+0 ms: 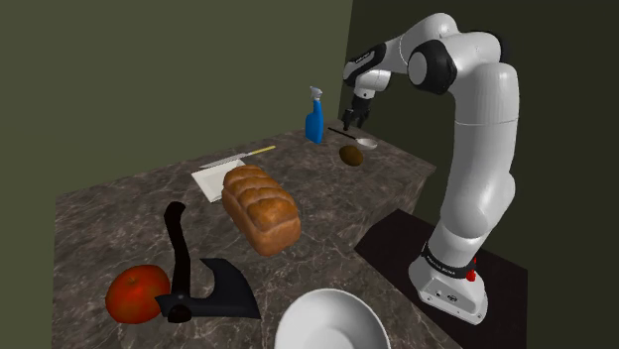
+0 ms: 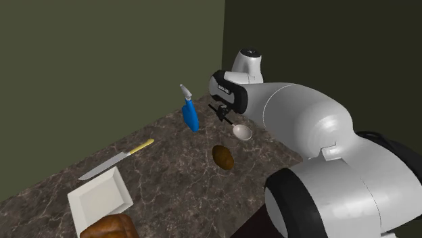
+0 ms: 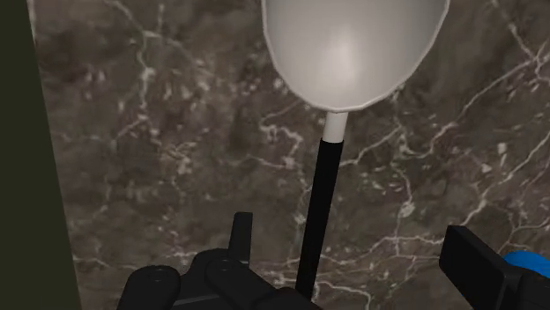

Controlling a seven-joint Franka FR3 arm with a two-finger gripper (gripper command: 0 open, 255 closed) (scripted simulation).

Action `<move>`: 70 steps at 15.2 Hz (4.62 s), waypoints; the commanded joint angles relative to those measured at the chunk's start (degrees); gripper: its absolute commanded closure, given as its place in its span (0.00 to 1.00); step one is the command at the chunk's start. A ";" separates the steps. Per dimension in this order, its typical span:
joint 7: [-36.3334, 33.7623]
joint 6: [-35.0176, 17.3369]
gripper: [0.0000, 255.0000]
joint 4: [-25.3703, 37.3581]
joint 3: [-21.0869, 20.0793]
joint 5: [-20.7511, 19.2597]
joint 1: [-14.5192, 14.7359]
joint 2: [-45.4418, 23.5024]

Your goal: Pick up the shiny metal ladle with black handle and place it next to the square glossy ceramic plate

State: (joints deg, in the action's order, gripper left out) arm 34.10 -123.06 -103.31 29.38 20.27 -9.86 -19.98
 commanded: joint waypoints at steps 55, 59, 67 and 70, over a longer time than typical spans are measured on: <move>-15.38 1.50 1.00 -10.94 -1.39 -10.52 9.58 16.81; -22.10 -0.61 1.00 -17.49 -3.92 -14.03 12.33 22.67; -35.43 -3.10 1.00 -27.29 -10.82 -18.41 16.38 31.58; -40.24 -3.65 1.00 -29.89 -13.79 -19.10 17.78 33.92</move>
State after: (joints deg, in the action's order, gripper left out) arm -4.62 -126.57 -132.66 16.42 1.32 7.51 13.46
